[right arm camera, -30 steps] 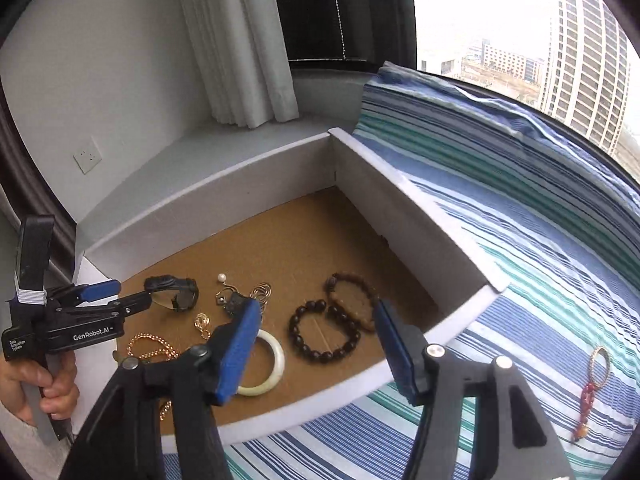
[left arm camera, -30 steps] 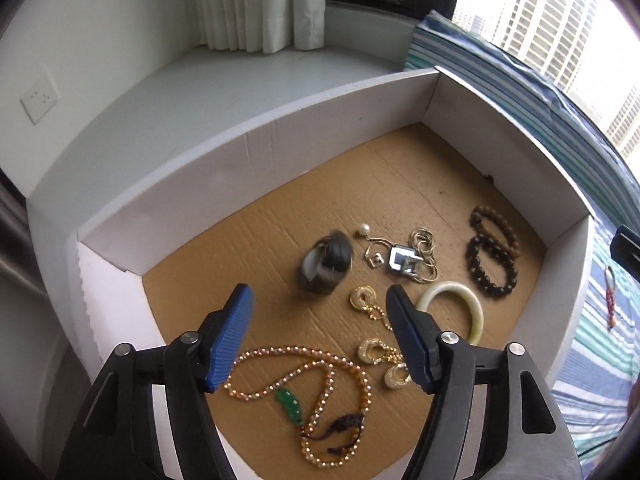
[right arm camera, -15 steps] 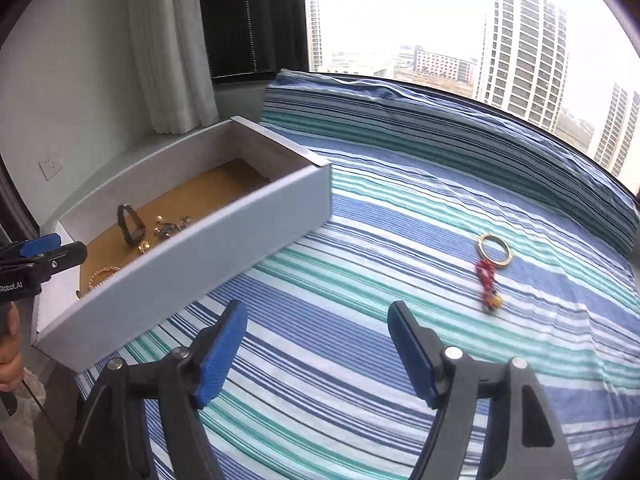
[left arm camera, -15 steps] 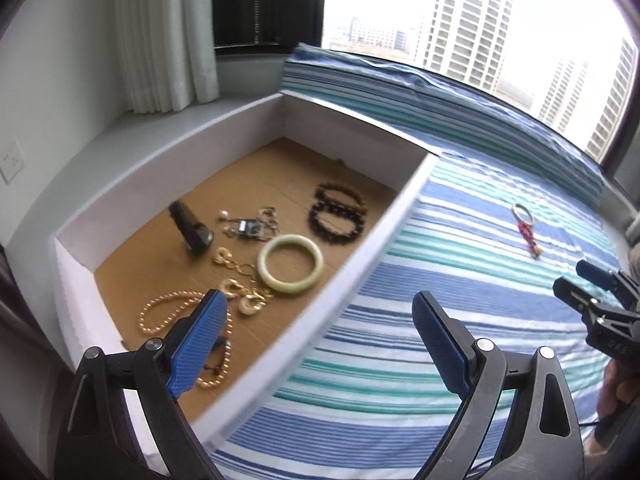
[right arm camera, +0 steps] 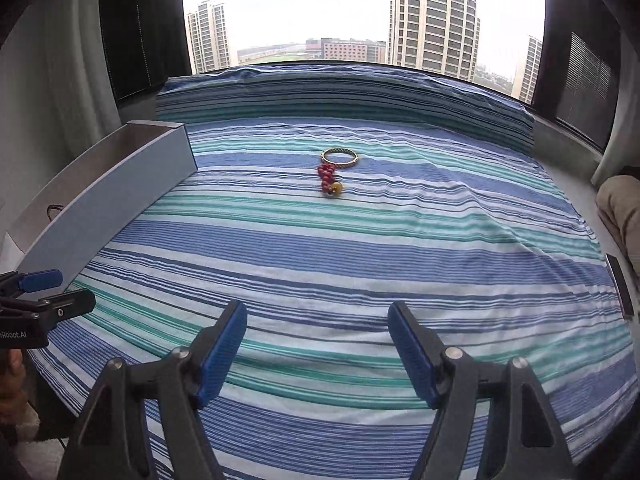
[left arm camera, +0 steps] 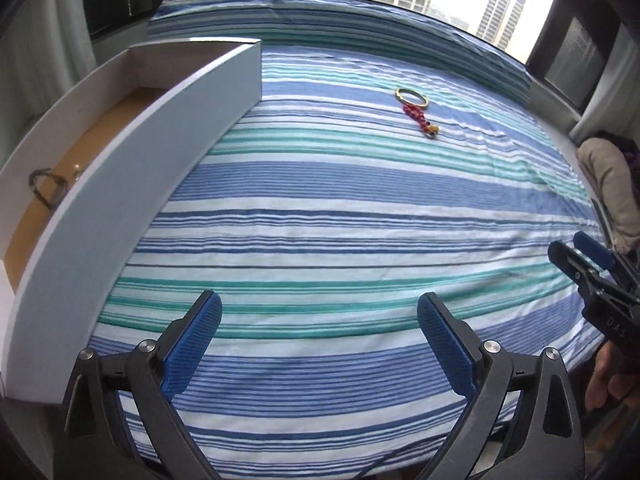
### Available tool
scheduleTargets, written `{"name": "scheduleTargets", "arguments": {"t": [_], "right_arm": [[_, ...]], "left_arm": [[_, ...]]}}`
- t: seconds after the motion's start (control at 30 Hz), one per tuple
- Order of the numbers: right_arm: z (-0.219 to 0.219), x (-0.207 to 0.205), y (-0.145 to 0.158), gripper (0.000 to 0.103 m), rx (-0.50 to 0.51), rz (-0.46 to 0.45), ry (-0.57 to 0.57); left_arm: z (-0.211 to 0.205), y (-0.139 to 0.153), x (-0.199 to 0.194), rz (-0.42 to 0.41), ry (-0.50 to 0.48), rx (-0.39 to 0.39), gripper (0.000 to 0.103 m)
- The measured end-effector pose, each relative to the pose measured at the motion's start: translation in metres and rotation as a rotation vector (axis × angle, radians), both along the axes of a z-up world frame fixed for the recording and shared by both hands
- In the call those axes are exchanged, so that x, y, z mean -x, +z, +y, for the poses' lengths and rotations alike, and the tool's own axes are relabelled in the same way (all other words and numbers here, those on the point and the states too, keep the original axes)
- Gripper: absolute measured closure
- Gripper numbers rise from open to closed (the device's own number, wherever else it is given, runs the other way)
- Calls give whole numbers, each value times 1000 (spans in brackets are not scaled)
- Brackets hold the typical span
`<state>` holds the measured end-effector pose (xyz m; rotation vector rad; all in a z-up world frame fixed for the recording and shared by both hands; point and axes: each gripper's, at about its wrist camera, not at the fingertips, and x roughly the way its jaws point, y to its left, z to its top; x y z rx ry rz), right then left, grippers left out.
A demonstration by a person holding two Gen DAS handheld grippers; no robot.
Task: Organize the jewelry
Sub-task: 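Withdraw both open tools back over the bedspread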
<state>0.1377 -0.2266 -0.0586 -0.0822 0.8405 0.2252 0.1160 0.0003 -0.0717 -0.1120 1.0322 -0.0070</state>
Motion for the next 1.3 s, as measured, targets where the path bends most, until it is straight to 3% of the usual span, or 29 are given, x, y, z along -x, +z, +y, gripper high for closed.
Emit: {"name": "scheduleTargets", "arguments": {"t": [0.13, 0.33, 0.53, 1.1, 1.17, 1.3], "right_arm": [[-22, 8, -12, 28, -21, 27, -51], [-27, 12, -16, 28, -35, 23, -46], [-33, 10, -23, 28, -54, 39, -45], [-77, -6, -58, 28, -110, 134, -119], [-83, -8, -60, 28, -121, 139, -126], [-96, -9, -60, 28, -138, 128, -149]], "left_arm": [[-15, -3, 5, 5, -26, -25, 5], [-14, -9, 5, 29, -24, 48, 5], [-24, -21, -9, 60, -12, 3, 5], [-87, -26, -95, 97, -174, -97, 5], [-89, -22, -111, 102, -196, -82, 5], [-78, -2, -166, 107, -175, 29, 5]]}}
